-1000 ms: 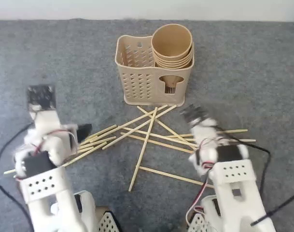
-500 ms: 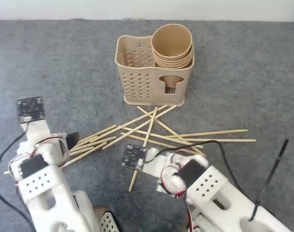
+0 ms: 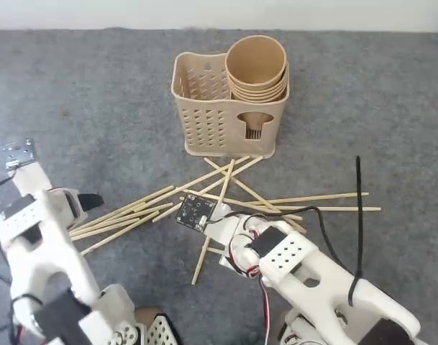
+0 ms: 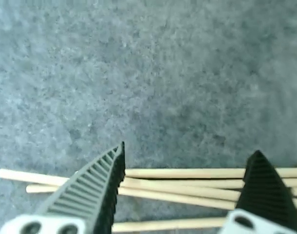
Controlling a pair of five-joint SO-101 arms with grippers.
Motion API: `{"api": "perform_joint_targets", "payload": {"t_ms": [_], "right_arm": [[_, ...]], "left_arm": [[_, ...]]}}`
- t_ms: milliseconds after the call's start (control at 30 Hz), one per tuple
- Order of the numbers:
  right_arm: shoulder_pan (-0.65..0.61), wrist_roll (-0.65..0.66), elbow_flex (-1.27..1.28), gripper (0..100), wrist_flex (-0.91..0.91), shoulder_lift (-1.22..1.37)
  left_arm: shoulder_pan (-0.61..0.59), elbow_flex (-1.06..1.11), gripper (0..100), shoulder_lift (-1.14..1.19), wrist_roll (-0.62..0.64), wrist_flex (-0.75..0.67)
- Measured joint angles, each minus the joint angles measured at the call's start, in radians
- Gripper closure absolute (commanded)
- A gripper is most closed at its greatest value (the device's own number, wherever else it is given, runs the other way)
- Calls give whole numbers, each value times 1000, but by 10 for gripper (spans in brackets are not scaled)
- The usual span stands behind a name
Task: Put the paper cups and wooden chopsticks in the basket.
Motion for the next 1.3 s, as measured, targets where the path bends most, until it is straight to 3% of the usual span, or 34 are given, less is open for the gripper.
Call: {"api": "perform_joint_targets", "payload": {"t_ms": [333,700,867,967,1167,1300], "right_arm": [[-118,-21,-37,854,89,3],[-83,-14,-133,860,61,206],[-81,-14,-221,998,103,310],[-75,-14,-261,989,118,351],[-75,-14,-267,991,158,347],[-75,-14,-331,991,295,236]], "left_arm": [[-2,-21,633,26,0,0],[-2,-21,633,26,0,0],[-2,-21,633,26,0,0],[-2,-21,633,26,0,0],[-2,-21,633,26,0,0],[2,-21,633,26,0,0]]}}
